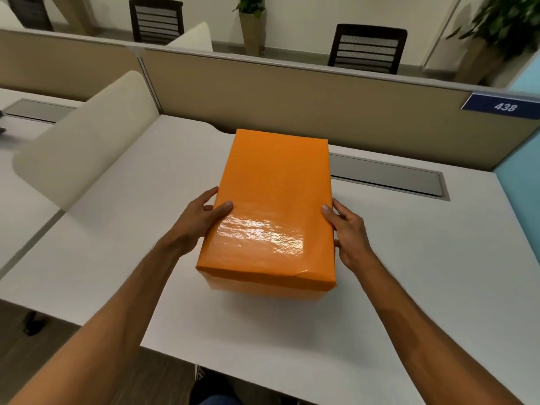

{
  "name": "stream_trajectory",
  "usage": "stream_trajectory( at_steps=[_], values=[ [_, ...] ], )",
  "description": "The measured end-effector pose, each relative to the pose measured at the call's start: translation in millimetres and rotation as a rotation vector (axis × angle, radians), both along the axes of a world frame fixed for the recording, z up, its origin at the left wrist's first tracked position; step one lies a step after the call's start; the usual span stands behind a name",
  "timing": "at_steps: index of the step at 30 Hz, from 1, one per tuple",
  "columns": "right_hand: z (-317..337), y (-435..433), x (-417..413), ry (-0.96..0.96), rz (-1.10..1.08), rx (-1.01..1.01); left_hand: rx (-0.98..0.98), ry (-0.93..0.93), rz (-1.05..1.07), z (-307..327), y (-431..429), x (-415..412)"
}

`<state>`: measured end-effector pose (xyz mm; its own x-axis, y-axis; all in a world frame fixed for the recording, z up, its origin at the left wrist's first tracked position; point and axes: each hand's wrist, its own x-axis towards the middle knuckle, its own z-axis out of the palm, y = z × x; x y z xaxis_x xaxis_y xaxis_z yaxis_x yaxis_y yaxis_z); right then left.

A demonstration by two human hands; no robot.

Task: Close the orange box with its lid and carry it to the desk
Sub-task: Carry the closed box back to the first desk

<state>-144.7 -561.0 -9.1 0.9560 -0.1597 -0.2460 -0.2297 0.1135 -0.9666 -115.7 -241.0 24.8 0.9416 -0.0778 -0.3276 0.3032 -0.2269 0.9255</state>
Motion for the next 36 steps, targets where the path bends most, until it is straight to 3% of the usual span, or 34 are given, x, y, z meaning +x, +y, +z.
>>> stream_trajectory(
  at_steps=[20,36],
  values=[
    [3.9,261.1,182.2,0.013,-0.091,0.053,-0.014,-0.079,-0.075,10.8,257.2,208.5],
    [-22.1,368.7,321.4,0.054,-0.044,-0.023,0.075,0.098,0.012,-11.0,343.7,359.5]
  ],
)
